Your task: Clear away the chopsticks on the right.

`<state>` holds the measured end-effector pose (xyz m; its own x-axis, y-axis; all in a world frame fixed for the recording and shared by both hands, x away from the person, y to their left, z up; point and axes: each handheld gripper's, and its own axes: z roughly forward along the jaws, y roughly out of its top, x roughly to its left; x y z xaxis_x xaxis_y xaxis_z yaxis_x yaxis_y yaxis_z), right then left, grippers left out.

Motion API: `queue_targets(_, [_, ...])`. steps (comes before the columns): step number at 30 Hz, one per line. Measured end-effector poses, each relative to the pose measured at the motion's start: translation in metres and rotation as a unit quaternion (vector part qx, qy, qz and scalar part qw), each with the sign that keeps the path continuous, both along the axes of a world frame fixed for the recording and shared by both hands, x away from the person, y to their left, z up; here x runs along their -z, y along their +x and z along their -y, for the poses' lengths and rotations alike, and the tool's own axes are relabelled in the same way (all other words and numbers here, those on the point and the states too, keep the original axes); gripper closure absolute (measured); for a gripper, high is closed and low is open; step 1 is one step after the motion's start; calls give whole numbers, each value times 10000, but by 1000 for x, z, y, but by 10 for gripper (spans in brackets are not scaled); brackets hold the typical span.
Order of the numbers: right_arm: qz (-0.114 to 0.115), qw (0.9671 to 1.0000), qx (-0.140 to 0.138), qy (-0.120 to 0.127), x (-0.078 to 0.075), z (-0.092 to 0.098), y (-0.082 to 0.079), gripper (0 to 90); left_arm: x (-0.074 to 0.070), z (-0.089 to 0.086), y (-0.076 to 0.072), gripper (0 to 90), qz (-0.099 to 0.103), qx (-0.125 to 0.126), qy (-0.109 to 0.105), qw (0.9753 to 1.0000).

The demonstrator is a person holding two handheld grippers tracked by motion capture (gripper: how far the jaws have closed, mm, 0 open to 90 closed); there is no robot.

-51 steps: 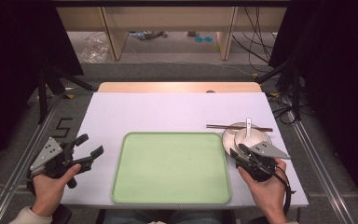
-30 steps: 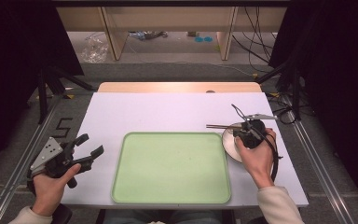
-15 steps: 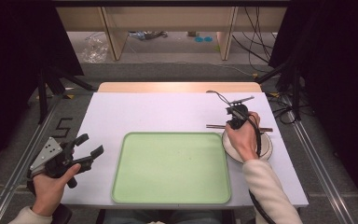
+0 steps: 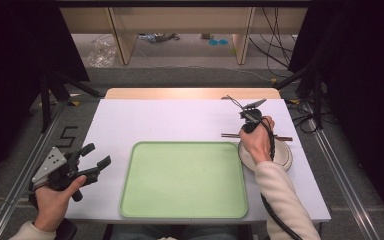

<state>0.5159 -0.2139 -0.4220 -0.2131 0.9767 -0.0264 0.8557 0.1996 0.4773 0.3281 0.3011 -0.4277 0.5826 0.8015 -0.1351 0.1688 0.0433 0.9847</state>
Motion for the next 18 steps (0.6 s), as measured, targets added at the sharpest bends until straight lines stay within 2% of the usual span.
queue_targets(1, [-225,9995,202,36,-2,-3,-1,900,0,0,0,216,2,3,3,10000])
queue_targets(6, [-281,9991,302,73,1,-3,1,900,0,0,0,216,2,4,4,10000])
queue_targets(8, [-299,9991,286,4,2,-2,2,900,0,0,0,216,1,4,7,10000])
queue_targets(11, [-82,9999,118,-73,5,0,4,900,0,0,0,216,3,5,7,10000])
queue_targets(13, [-109,9998,117,-110,6,0,4,900,0,0,0,216,3,7,7,10000])
queue_targets(14, [-130,9997,214,-52,6,-2,4,900,0,0,0,216,4,7,6,10000])
queue_targets(17, [-79,9998,31,-162,7,2,6,900,0,0,0,216,6,6,4,10000])
queue_targets(18, [-297,9992,275,-71,5,-2,5,900,0,0,0,216,8,10,6,10000])
